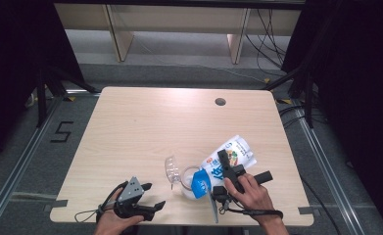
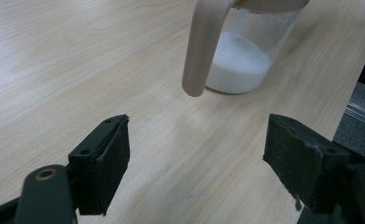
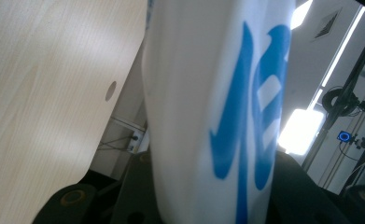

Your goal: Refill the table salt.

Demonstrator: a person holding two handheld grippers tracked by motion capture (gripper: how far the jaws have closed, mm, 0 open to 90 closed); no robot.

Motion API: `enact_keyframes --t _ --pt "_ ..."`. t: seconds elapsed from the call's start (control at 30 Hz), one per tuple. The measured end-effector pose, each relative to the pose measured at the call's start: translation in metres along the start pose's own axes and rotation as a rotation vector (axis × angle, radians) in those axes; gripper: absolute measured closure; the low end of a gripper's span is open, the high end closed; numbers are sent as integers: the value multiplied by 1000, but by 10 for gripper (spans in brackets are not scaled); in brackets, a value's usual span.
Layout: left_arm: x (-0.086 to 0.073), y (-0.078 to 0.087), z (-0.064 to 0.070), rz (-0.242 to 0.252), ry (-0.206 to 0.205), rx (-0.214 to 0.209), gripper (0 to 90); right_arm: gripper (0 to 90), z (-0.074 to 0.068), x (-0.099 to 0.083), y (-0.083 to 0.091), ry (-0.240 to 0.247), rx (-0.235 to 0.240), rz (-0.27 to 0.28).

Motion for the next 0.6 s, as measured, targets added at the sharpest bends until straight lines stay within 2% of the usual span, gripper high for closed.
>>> enact_keyframes --t 0.13,0.2,0.27,0.3,0.53,0.57,0.6 --pt "0 0 0 5 5 -1 219 719 0 0 0 0 -7 -2" --pt "0 0 0 -1 -2 0 220 720 0 0 0 0 5 -6" --pt "0 0 0 0 3 0 220 721 4 1 0 38 2 5" --pt "0 0 0 0 4 1 220 722 0 0 0 10 6 -3" --pt "0 0 0 -1 -2 0 220 724 1 0 0 15 -3 -5" --pt "0 0 0 -1 2 0 220 724 3 1 -1 36 -6 2" --pt "0 0 0 1 -1 -3 220 725 -1 1 1 -10 -2 -16"
Point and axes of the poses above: each handheld gripper's, and its own axes: y roughly backward along the jaws, x roughly out of its top, z roughly to its right, the point moved 5 cm from there along -y, roughly forward along the jaws, and after that the axes turned 5 degrees about -x, right-handed, at the moved point
